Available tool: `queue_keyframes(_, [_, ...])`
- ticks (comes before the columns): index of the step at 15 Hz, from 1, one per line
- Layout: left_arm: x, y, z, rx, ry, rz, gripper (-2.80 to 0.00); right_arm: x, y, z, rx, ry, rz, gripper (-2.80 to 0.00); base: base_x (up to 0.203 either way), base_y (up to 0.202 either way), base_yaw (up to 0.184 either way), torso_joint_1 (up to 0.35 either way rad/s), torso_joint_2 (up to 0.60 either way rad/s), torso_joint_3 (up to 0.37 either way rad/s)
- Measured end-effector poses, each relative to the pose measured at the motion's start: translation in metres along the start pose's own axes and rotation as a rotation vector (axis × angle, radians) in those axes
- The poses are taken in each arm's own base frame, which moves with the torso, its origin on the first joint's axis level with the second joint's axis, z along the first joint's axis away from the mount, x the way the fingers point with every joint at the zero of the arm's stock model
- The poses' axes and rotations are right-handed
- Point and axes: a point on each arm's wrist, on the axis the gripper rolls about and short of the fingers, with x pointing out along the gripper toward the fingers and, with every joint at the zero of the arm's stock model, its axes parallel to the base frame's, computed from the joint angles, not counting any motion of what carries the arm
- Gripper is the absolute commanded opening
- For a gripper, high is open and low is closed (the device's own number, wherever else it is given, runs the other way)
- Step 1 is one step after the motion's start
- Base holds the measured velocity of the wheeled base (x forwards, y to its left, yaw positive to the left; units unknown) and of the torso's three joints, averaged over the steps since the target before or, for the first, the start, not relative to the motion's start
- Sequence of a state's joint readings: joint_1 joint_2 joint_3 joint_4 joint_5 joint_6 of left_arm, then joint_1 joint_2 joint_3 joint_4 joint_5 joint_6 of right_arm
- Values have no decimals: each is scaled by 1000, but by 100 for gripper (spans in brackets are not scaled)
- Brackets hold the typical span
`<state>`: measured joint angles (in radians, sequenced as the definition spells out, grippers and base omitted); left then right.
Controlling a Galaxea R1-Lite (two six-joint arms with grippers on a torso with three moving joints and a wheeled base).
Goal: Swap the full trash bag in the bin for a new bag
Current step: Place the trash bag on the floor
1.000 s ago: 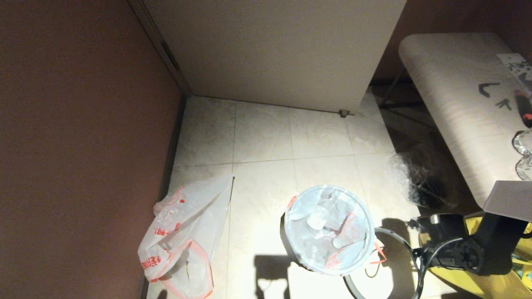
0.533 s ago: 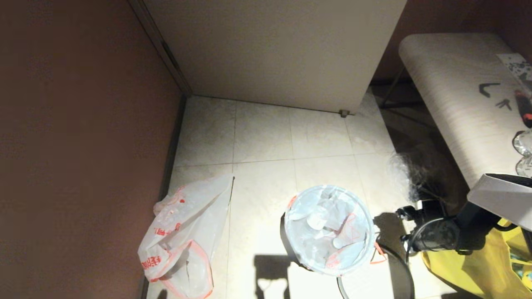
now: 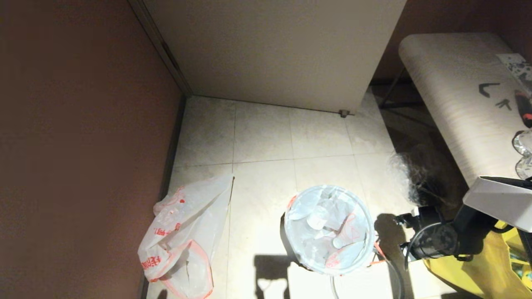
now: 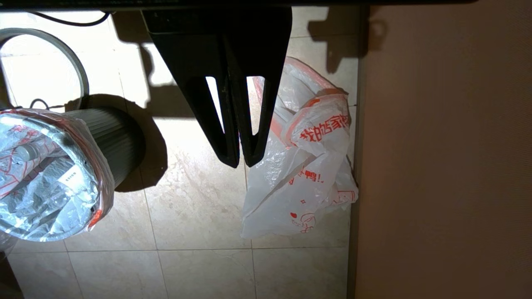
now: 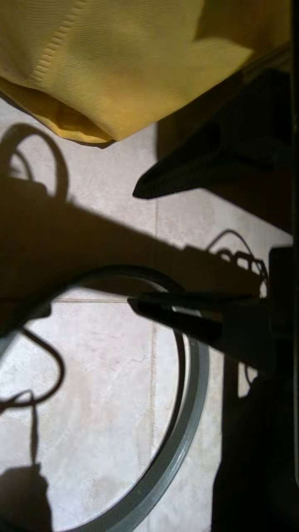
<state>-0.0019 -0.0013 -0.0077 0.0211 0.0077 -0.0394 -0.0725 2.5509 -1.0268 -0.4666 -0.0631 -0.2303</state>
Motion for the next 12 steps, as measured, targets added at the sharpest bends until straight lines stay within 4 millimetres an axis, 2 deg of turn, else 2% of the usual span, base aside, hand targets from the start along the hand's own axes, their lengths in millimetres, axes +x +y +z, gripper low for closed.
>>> queue_keyframes(1, [0, 0, 0, 0, 0, 0, -280, -8, 3, -2, 12, 8, -8, -280, 0, 0, 0, 0, 0, 0])
queue_keyframes(6, [0, 0, 0, 0, 0, 0, -280, -58, 18, -8, 63, -46, -25, -280, 0, 0, 0, 0, 0, 0])
queue_keyframes(12, [0, 0, 0, 0, 0, 0, -280, -142, 43, -18, 121, -142, 22, -280, 0, 0, 0, 0, 0, 0])
